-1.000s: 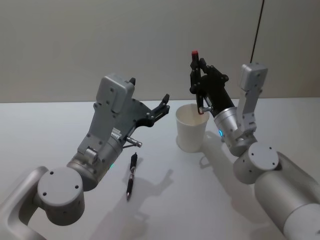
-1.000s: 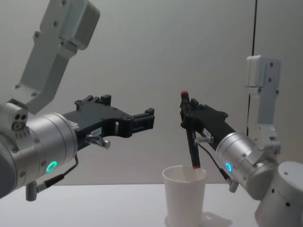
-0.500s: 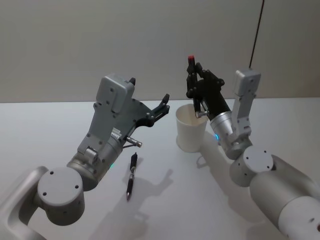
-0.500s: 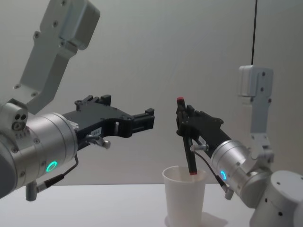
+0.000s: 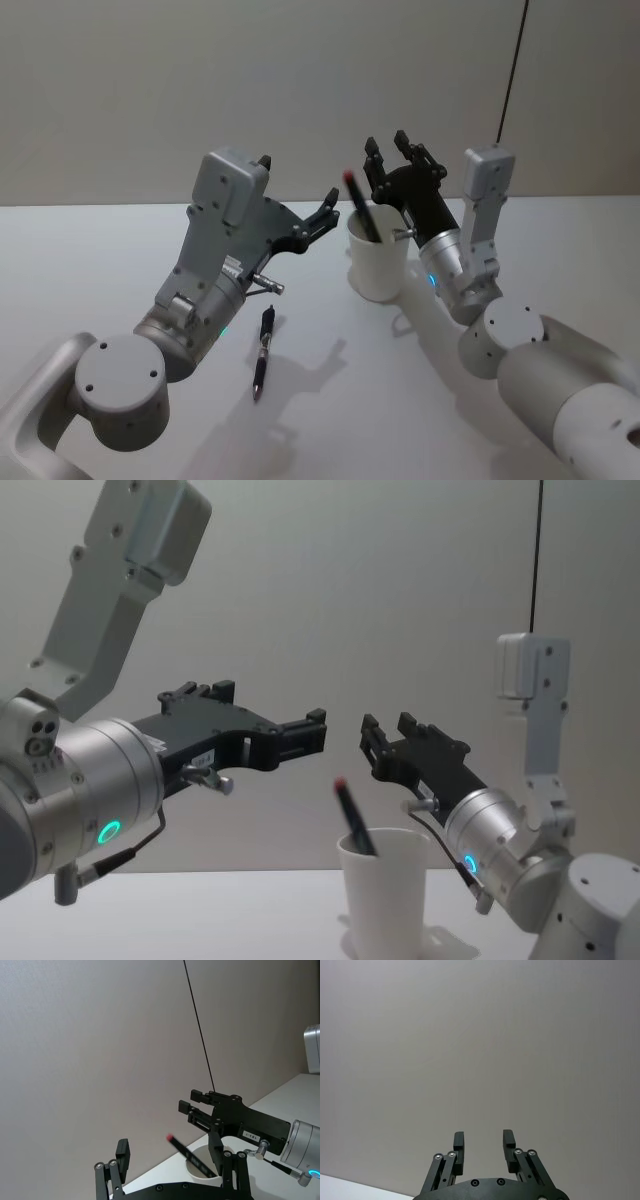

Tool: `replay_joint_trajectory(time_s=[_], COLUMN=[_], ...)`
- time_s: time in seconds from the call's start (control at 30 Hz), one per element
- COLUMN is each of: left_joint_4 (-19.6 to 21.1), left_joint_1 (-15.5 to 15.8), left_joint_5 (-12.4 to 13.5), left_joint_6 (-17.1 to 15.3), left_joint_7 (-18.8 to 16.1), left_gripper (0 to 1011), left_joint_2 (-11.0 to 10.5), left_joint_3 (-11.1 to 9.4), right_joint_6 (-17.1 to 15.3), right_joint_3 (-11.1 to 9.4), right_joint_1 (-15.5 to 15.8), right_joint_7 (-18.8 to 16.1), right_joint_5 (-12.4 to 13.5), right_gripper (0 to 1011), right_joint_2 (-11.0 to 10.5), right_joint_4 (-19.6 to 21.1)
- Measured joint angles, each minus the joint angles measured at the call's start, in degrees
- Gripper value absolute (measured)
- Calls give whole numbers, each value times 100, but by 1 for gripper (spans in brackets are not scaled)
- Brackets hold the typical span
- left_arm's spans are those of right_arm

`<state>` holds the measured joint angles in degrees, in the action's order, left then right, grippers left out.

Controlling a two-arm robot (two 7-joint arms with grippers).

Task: Place the pen into the pen holder.

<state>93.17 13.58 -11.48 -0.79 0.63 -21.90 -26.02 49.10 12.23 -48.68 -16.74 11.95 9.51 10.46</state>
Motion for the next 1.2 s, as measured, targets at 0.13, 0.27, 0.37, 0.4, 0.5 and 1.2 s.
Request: replay_joint_trajectory(time_s=[0.13,0.27,0.37,0.4,0.5,1.2], left_joint_4=[0,0,0,0,0,0], left_joint_1=[0,0,0,0,0,0], left_joint_5=[0,0,0,0,0,0], left_joint_6=[0,0,0,0,0,0], left_joint_7=[0,0,0,0,0,0], left_gripper=[1000,1000,1000,1000,1000,1000], left_joint_2=[0,0,0,0,0,0], left_joint_3=[0,0,0,0,0,0], right_joint_6=[53,88,107,110,120,-1549], right_joint_3=[-15,-27,-43,-46,-69,-363], right_joint_1=[-59,-97,-123,-128,-151,797], right_joint_7=[7,20,25,25,25,-124], right_joint_5=[-29,-55,-70,-73,-86,-178], right_gripper=[531,670,770,783,882,1002], right_joint_2=[11,14,14,14,8,-321], right_joint_4=[-151,-241,-296,-308,-350,1758])
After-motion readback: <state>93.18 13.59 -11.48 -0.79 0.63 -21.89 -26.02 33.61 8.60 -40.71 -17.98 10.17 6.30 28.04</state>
